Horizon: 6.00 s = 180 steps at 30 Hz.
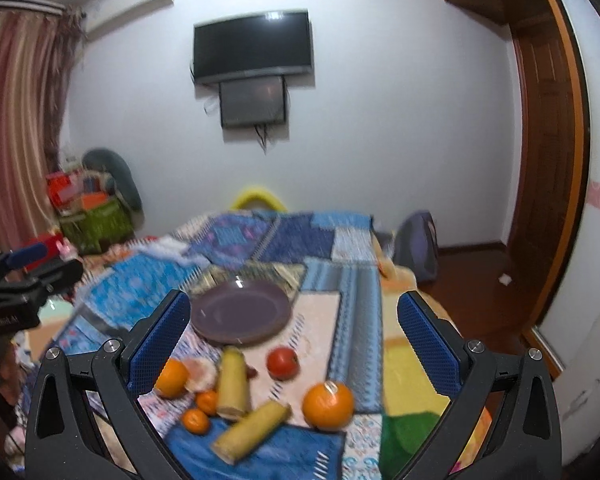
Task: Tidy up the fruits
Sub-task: 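Move both tools toward the fruit pile beside the plate, then grasp an orange with the left tool while the right tool grasps another orange, then carry both oranges onto the brown plate and open both tools, then move the left tool to the pomelo segment while the right tool reaches a corn cob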
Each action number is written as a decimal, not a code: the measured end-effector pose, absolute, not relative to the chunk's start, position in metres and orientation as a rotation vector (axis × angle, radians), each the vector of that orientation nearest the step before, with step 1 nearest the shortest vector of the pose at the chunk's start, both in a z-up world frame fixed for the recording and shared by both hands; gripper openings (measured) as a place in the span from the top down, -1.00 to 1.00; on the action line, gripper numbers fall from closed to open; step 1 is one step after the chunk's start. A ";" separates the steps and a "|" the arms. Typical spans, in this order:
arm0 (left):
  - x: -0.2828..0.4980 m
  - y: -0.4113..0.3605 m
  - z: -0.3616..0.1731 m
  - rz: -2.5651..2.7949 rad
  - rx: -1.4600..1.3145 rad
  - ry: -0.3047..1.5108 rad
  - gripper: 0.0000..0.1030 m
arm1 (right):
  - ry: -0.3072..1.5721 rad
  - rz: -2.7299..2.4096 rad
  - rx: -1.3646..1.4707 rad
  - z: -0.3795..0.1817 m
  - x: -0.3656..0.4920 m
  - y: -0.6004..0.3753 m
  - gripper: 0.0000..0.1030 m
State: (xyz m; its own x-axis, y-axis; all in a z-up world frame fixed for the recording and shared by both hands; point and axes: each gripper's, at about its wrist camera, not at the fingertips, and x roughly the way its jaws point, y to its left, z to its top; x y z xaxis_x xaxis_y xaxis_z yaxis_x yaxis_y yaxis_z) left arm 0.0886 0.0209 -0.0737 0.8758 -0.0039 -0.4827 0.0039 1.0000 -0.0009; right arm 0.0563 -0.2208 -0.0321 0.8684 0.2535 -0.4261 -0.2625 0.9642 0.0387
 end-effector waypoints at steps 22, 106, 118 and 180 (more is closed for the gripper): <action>0.170 0.030 -0.200 -0.128 -0.037 0.946 -0.66 | 0.841 0.209 0.037 -0.131 0.121 -0.257 -0.94; 0.321 0.065 -0.168 -0.033 -0.059 0.789 -0.24 | 0.762 0.408 -0.042 -0.113 0.275 -0.126 -0.26; 0.357 0.060 -0.213 -0.062 -0.060 0.886 -0.24 | 0.885 0.446 -0.129 -0.147 0.308 -0.103 -0.26; 0.152 0.023 -0.136 -0.078 -0.037 0.816 -0.77 | 0.801 0.388 -0.113 -0.083 0.115 -0.157 -0.66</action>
